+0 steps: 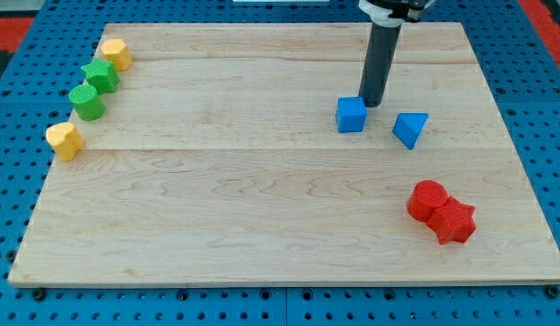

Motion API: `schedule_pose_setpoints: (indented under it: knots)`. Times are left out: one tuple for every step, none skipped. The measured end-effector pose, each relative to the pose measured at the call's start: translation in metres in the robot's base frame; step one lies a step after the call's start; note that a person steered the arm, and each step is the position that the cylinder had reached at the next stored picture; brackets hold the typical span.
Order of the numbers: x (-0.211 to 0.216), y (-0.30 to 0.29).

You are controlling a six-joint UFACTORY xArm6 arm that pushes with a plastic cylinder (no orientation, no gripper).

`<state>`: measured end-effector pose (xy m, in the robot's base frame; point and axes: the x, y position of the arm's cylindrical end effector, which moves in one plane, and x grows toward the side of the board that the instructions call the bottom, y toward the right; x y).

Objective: Push the red blocks to the bottom of the cube

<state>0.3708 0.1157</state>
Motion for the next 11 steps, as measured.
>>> schedule_pose_setpoints:
  knots:
    - [0.007,0.0]
    - [0.01,-0.001]
    - [0.016,-0.003]
    - [-0.006,0.01]
    - [-0.023,0.081]
    - [0.034,0.165]
    - [0.128,0.194]
    - [0.194,0.186]
    - [0.211,0.132]
    - [0.182,0.066]
    - [0.15,0.01]
